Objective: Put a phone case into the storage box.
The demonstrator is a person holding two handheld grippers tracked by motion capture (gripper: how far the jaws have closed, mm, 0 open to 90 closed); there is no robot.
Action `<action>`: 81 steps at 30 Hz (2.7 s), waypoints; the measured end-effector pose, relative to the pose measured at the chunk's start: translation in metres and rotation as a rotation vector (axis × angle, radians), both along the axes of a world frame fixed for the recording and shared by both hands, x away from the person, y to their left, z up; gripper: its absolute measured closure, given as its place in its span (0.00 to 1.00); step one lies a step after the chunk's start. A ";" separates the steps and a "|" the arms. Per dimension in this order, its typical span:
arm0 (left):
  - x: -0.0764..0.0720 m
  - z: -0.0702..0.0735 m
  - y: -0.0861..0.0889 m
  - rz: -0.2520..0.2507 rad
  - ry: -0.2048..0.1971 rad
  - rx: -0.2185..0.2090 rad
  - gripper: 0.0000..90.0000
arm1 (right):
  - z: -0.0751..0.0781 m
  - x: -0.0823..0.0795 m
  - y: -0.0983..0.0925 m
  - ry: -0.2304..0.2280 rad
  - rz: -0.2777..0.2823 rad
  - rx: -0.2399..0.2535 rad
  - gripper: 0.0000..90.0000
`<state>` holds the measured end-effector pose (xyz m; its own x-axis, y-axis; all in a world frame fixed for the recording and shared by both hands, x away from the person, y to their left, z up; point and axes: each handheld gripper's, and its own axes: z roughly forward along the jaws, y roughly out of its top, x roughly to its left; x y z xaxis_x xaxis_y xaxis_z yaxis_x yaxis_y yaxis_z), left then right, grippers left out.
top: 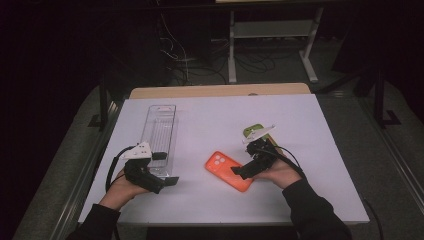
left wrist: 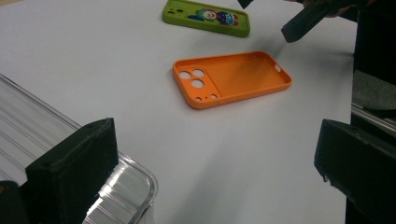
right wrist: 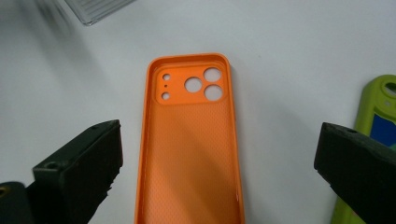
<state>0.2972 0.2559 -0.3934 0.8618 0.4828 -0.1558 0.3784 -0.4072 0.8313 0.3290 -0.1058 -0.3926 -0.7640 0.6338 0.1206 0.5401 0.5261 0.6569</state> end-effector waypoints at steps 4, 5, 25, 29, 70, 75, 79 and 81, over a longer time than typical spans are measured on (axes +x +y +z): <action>0.000 0.000 0.000 -0.003 0.001 0.001 0.00 | -0.001 0.005 0.009 -0.001 0.001 -0.002 0.00; 0.000 0.000 0.000 -0.002 0.002 -0.001 0.00 | -0.001 0.006 0.011 0.004 -0.002 0.000 0.00; -0.001 0.000 0.000 0.002 0.002 -0.006 0.00 | -0.021 0.008 0.038 0.009 0.008 -0.055 0.00; -0.001 0.001 0.000 0.000 0.001 -0.005 0.00 | -0.028 0.008 0.039 0.020 0.012 -0.073 0.00; -0.001 0.001 0.000 0.000 -0.001 -0.004 0.00 | -0.050 0.000 0.050 0.012 0.044 -0.158 0.17; -0.001 0.001 0.000 -0.004 0.000 -0.002 0.00 | -0.049 0.001 0.050 0.021 0.044 -0.158 0.17; -0.001 0.001 0.001 0.002 0.006 -0.009 0.00 | -0.045 0.005 0.047 0.036 0.048 -0.161 0.17; -0.001 0.001 0.001 0.001 0.007 -0.007 0.00 | -0.040 0.006 0.044 0.044 0.056 -0.151 0.17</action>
